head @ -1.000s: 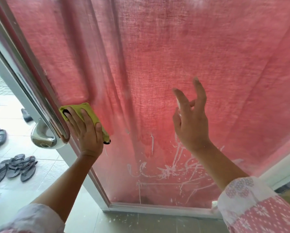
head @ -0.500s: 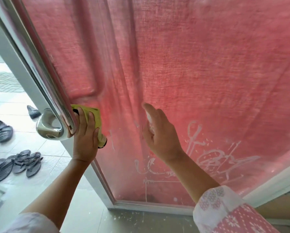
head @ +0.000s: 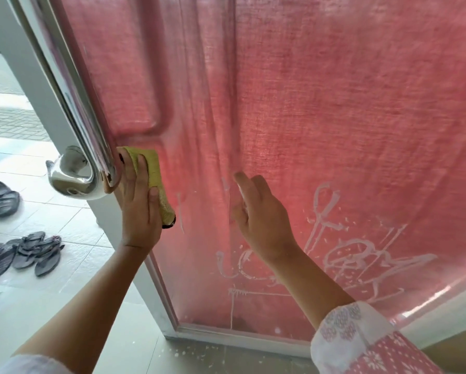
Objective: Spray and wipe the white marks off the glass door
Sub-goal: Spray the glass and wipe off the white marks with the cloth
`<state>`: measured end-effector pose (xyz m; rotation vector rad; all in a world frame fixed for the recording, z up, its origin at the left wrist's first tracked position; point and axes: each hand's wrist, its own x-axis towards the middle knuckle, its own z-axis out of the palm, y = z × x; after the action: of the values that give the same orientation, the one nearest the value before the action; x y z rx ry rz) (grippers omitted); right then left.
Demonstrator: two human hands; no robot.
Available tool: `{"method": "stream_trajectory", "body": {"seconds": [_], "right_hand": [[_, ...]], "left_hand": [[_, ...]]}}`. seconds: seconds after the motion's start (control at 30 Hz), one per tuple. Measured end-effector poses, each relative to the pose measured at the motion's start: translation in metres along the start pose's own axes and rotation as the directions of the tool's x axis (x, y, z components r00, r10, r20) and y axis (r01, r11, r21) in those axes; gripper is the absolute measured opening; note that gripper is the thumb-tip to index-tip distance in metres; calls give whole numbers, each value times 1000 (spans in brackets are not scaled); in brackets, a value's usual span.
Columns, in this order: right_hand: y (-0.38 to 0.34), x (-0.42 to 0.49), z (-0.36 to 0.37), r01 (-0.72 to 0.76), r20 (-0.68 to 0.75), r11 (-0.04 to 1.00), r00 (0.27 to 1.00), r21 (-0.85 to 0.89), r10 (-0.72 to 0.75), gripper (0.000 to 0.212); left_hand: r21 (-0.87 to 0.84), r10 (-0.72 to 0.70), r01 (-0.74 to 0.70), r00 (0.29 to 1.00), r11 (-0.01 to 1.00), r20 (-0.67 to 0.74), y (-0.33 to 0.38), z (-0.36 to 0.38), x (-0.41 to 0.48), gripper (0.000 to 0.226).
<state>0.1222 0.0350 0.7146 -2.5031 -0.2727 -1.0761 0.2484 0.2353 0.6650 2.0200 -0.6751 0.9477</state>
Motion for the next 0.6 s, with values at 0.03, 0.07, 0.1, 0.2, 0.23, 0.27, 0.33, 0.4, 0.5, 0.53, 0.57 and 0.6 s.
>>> {"method": "stream_trajectory", "body": {"seconds": [0.03, 0.07, 0.1, 0.2, 0.23, 0.27, 0.33, 0.4, 0.5, 0.53, 0.57, 0.6], "right_hand": [[3, -1, -1, 6, 0, 1000, 1000, -10, -6, 43], [5, -2, -1, 17, -6, 1000, 1000, -21, -17, 42], [7, -4, -1, 35, -11, 999, 999, -34, -36, 44], [12, -4, 1, 79, -1, 995, 997, -65, -79, 48], [14, -4, 2, 87, 2, 994, 996, -64, -87, 47], [17, -5, 3, 95, 2, 994, 995, -60, -95, 46], [27, -8, 5, 105, -12, 992, 994, -64, -106, 43], [37, -12, 5, 95, -43, 989, 994, -113, -101, 44], [48, -17, -1, 100, -96, 975, 988, -199, -120, 50], [51, -18, -4, 110, -115, 971, 984, -213, -136, 54], [53, -19, -7, 121, -141, 966, 978, -229, -156, 57], [55, -20, -8, 128, -166, 960, 971, -248, -172, 59]], "left_hand": [[-25, 14, -13, 999, 1000, 33, -3, 0, -7, 56], [-42, 22, -20, 998, 999, 57, -5, 0, -14, 55], [-51, 25, -22, 998, 998, 66, -6, 0, -20, 55], [-64, 23, -21, 1000, 998, 19, 2, 1, -13, 53], [-63, 10, -12, 1000, 998, -26, 7, 1, -6, 52], [-69, -5, -1, 996, 998, -85, 14, 2, 3, 52], [-66, -13, -1, 977, 998, -214, 26, 8, 18, 52], [-24, 12, -20, 961, 1000, -277, 31, 18, 22, 52], [79, 126, -111, 964, 991, -234, 17, 37, -1, 54], [123, 185, -162, 962, 979, -201, 6, 44, -16, 54], [168, 247, -220, 956, 961, -160, -5, 50, -32, 55], [210, 302, -274, 946, 938, -114, -17, 55, -47, 56]]}}
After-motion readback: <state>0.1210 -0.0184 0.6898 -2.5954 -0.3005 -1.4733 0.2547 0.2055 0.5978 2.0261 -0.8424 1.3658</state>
